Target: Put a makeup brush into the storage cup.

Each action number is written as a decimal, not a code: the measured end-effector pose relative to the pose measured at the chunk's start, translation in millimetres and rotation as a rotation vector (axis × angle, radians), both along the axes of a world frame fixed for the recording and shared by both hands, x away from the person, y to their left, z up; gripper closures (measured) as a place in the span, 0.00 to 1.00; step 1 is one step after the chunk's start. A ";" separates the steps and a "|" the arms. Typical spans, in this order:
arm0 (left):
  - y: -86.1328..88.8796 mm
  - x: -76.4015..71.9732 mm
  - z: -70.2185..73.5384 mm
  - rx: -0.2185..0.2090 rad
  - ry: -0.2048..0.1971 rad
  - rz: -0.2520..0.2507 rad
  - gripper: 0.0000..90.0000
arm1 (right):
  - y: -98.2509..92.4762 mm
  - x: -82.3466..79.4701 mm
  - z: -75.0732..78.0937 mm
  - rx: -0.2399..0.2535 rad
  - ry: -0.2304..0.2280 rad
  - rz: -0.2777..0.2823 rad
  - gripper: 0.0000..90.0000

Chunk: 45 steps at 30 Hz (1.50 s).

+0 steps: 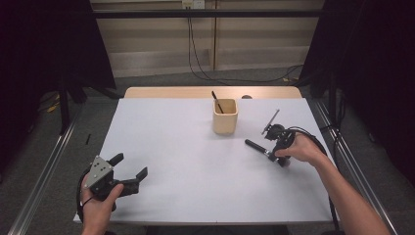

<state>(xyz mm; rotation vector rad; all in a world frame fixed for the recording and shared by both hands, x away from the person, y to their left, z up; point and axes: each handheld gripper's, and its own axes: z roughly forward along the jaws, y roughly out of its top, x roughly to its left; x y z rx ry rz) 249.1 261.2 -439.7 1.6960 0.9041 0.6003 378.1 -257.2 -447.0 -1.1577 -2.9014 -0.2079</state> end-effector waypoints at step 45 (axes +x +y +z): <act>0.8 -0.2 0.6 0.008 -0.001 0.000 0.03 | -33.2 -36.7 29.9 0.431 -0.399 -0.201 0.79</act>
